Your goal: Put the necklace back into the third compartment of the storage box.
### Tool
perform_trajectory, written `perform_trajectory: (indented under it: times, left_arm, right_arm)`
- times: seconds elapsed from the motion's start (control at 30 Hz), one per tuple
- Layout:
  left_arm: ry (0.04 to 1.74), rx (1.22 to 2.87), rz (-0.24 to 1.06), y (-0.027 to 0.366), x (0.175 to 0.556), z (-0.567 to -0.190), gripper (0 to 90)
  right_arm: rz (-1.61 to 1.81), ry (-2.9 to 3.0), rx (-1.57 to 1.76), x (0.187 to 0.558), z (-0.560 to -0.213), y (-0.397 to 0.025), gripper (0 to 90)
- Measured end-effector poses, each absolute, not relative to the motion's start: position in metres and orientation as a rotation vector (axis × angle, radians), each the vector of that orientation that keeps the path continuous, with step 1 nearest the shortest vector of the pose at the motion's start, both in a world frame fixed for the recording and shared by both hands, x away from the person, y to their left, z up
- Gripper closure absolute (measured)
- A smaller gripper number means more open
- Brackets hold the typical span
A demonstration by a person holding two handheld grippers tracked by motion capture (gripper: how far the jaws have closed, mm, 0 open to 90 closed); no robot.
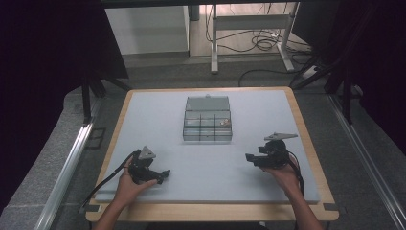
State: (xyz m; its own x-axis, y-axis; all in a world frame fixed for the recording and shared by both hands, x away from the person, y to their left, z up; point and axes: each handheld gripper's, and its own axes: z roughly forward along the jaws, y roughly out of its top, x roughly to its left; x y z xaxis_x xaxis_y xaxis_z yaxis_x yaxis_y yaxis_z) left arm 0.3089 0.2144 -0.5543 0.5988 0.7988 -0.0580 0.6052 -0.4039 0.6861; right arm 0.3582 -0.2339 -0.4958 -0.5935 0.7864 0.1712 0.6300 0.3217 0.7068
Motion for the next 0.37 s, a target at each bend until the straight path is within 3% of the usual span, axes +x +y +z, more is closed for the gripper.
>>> perform_trajectory:
  times: [0.37]
  left_arm:
    - [1.105, 2.147, 0.365, 0.214, 0.309, -0.554, 0.0]
  right_arm:
    - [1.155, 2.322, 1.332, 0.361, -0.493, -0.247, 28.1]
